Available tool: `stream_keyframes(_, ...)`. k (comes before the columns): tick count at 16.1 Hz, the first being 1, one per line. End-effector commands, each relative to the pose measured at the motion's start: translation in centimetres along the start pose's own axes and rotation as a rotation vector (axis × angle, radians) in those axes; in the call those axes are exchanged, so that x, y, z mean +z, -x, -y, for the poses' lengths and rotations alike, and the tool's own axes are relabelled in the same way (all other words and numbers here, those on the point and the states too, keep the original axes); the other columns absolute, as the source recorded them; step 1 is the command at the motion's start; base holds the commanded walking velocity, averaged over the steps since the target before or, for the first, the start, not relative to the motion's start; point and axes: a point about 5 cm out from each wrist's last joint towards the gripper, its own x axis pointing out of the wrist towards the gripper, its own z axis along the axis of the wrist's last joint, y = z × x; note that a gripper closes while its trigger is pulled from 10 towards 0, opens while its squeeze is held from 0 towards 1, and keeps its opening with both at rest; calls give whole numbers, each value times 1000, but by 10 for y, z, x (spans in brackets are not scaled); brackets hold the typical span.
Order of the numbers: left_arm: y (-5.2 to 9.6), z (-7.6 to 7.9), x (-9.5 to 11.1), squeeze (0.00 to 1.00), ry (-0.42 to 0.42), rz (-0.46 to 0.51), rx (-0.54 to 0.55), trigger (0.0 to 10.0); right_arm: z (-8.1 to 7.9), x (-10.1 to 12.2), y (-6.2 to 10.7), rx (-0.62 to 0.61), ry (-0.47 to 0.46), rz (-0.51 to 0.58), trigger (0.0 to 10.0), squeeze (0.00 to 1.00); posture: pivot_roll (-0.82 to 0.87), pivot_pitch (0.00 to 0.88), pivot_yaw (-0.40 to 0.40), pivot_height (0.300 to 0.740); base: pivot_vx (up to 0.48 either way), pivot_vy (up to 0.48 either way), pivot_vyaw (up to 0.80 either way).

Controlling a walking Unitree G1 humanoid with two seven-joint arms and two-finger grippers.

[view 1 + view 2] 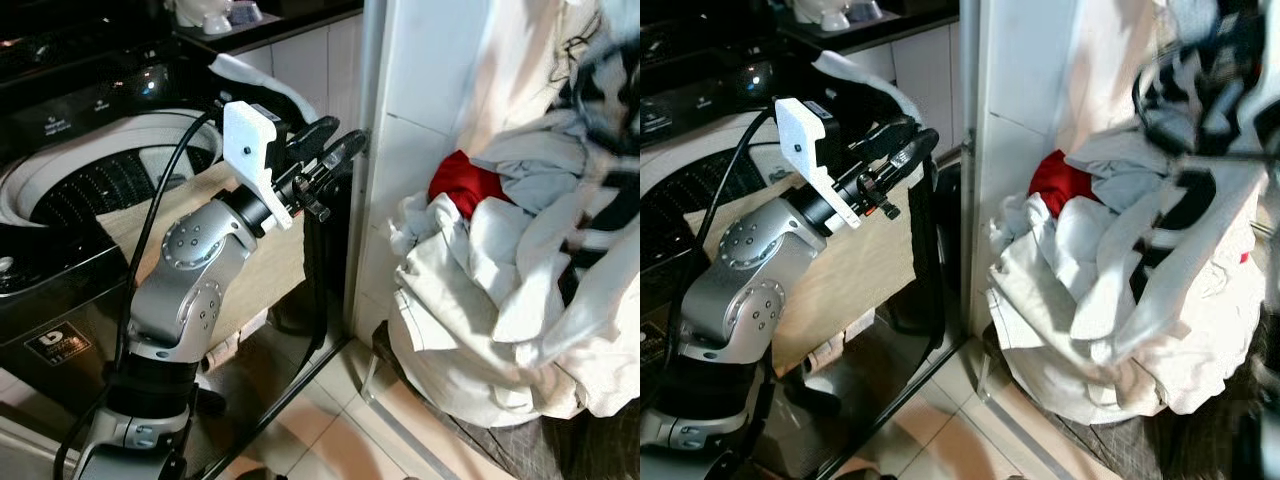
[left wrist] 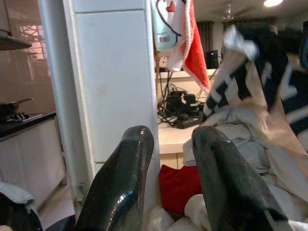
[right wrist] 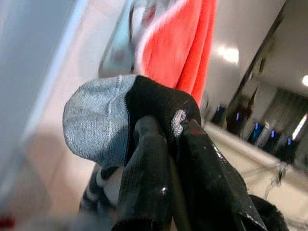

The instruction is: Clothes washing

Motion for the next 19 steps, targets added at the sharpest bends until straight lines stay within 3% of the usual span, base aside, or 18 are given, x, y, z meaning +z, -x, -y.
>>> stream_keyframes(1,1,0,4,0,-31,7,-1,10000,-7,-9,6,62,16,-85,10000,0,-62,0,38,740,0,0,0)
stream_keyframes(3,3,1,2,0,-38,-5,-20,10000,-21,-38,27,149,25,-265,10000,0,-64,0,41,740,0,0,0)
stream_keyframes(6,4,3,2,0,-38,-11,-41,10000,-26,-51,43,176,40,-387,10000,0,-72,0,52,740,0,0,0)
stream_keyframes(7,4,3,2,0,-37,-12,-48,10000,-28,-51,47,183,30,-412,10000,1000,-74,0,55,740,0,0,0)
stream_keyframes(12,2,6,2,0,-31,-11,-74,10000,-24,-20,50,168,-24,-313,10000,1000,-86,0,69,740,0,0,0)
stream_keyframes(18,1,7,0,0,-22,-15,-90,10000,-6,-16,47,96,28,-324,10000,1000,-92,0,74,740,0,0,0)
stream_keyframes(19,0,8,1,0,-20,-12,-94,10000,-5,-20,47,93,46,-353,10000,863,-92,0,74,740,0,0,0)
